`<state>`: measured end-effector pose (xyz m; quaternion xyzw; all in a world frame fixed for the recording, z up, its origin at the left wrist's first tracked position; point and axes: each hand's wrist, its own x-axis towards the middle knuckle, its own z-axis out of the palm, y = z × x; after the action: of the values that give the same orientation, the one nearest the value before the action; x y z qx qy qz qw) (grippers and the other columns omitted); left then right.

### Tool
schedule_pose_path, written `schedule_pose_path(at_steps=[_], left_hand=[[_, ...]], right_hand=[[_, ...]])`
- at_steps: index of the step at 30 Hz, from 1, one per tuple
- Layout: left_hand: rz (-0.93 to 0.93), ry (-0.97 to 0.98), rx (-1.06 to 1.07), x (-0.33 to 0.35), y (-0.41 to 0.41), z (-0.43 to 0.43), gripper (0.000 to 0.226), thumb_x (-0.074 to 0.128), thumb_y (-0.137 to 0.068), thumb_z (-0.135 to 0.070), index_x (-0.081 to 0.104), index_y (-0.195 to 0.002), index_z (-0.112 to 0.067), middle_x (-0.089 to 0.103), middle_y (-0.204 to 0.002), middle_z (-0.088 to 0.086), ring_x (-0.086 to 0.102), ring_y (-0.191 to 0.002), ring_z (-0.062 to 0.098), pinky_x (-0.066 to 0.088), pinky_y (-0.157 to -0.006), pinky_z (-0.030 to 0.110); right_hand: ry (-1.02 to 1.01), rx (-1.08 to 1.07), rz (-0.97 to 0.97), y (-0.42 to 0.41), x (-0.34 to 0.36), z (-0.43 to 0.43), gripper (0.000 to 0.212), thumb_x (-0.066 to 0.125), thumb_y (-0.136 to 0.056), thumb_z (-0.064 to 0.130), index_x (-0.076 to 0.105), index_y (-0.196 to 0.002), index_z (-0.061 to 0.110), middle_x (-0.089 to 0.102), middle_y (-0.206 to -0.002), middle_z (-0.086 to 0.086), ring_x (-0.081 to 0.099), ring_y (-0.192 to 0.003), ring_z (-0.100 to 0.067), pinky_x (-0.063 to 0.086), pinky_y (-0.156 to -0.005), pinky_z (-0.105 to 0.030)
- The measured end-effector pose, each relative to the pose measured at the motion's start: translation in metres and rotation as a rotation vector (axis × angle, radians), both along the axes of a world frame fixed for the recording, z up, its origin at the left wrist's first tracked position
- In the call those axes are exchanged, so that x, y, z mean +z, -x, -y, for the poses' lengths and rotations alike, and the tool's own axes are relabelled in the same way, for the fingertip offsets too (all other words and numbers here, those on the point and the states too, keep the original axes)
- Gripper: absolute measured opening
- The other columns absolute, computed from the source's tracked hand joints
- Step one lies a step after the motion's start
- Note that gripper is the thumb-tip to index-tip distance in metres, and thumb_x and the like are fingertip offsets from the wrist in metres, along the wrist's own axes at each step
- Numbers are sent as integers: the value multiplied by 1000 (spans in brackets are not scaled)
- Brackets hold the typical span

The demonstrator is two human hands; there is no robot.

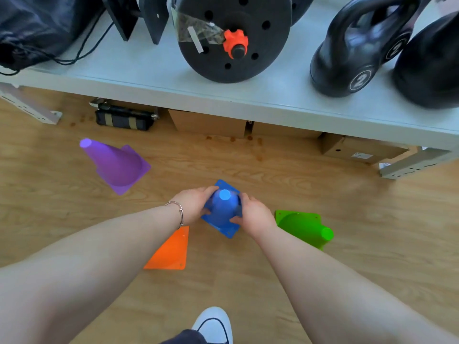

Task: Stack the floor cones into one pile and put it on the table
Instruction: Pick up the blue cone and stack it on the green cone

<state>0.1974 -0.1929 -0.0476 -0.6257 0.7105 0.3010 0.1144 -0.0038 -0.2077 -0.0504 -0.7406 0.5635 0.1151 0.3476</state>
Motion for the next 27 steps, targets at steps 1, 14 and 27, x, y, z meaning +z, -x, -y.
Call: schedule_pose_path(at_steps=[1, 14, 27], left_hand=[[-33, 9, 34, 0, -1, 0, 68, 63, -81, -23, 31, -141, -29, 52, -139, -2, 55, -119, 27, 48, -92, 39], [-267, 212, 279, 73, 3, -10, 71, 82, -66, -33, 51, -129, -23, 61, -122, 0, 60, -113, 15, 49, -97, 37], [-261, 286, 239, 199, 127, 1, 55, 78, -70, -45, 51, -113, -24, 63, -111, -6, 63, -97, 16, 54, -79, 37]], right_hand=[[-7, -13, 18, 0, 1, 1, 72, 71, -84, 34, 36, -144, 17, 56, -132, -11, 54, -120, -31, 46, -93, -39], [35, -117, 379, 28, 76, 17, 62, 78, -75, 35, 51, -130, 27, 62, -131, 5, 57, -124, -14, 47, -102, -38], [96, -55, 420, 145, 197, 27, 70, 82, -73, 34, 50, -136, 34, 63, -129, 13, 60, -114, -7, 52, -94, -28]])
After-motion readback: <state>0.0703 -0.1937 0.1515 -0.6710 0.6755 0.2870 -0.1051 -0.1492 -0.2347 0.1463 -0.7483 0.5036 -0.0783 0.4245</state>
